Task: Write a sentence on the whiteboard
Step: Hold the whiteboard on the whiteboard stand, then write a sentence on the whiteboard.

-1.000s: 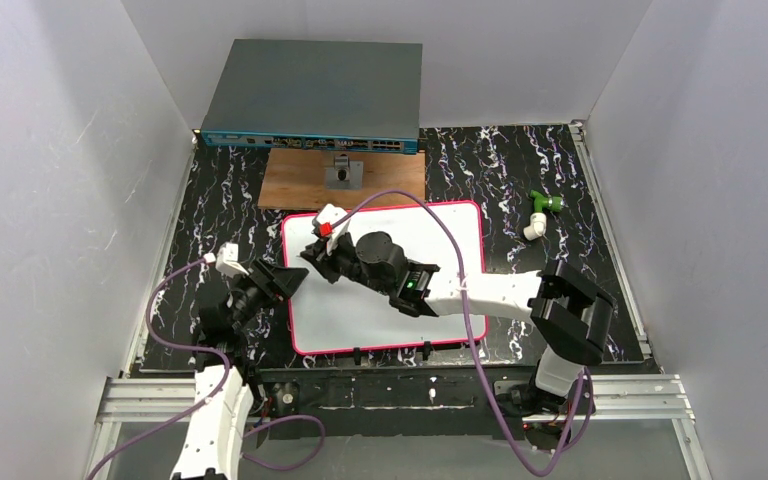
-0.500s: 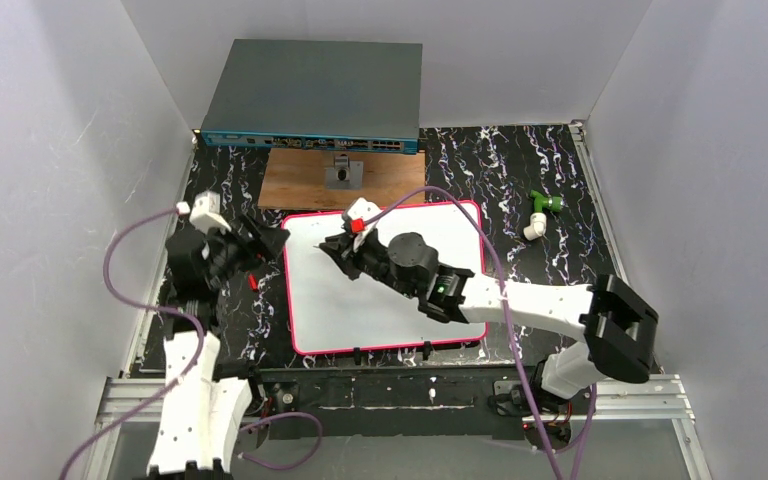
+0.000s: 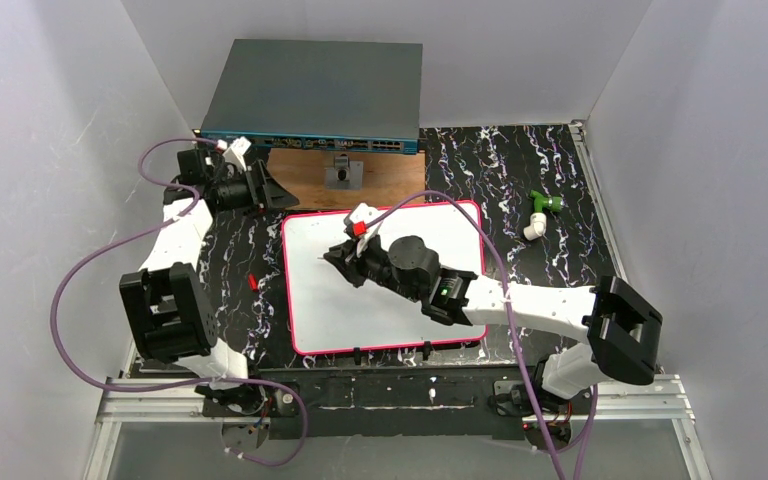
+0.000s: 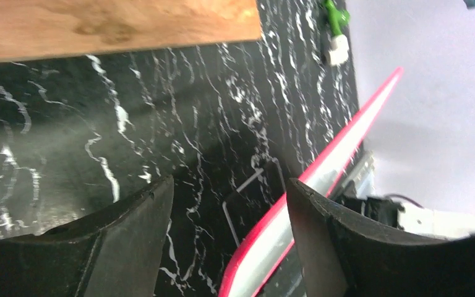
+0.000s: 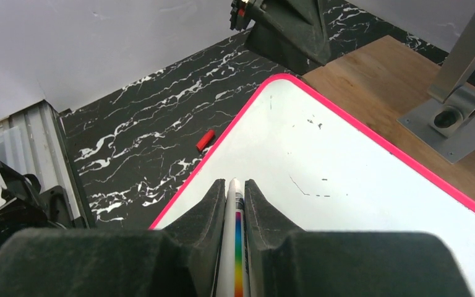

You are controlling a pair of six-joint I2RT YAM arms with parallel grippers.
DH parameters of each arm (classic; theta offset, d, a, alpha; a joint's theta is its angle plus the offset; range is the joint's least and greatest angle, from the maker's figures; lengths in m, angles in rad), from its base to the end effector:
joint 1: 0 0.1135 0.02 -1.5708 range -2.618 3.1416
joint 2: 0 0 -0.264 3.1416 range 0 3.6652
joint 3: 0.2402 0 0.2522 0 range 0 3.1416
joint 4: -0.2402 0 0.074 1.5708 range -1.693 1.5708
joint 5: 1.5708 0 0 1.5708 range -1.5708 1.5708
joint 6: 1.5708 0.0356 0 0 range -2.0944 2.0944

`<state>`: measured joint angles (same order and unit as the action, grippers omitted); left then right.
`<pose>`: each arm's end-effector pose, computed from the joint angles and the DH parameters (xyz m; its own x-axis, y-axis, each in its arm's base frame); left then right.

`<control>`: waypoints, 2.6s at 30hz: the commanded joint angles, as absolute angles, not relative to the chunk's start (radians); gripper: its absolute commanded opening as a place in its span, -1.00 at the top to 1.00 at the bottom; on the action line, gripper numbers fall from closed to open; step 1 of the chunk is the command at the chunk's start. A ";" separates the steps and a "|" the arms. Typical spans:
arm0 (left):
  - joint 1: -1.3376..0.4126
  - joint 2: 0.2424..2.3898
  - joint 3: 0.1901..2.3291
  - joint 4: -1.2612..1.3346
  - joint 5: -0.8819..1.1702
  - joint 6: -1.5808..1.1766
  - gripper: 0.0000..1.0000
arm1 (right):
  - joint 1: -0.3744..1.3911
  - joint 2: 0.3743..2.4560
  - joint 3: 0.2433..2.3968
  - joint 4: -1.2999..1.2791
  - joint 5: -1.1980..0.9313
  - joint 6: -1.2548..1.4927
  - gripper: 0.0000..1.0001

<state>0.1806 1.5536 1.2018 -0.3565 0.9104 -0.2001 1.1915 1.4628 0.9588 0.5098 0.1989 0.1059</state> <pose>0.3384 0.0332 0.2870 -0.7226 -0.2559 -0.6422 0.3431 0.6738 -0.6545 0.1339 0.3169 0.3108 -0.0864 0.0631 -0.9943 -0.8330 0.5429 0.1068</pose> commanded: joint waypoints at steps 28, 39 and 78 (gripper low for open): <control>0.164 1.513 0.921 0.177 1.469 -0.366 0.38 | 1.192 1.572 1.148 0.430 0.181 0.088 0.97; 0.119 1.525 0.949 0.006 1.462 -0.221 0.42 | 1.192 1.614 1.174 0.451 0.198 0.071 0.97; 0.080 1.496 0.964 -0.070 1.404 -0.157 1.00 | 1.243 1.653 1.094 0.495 0.222 0.118 0.97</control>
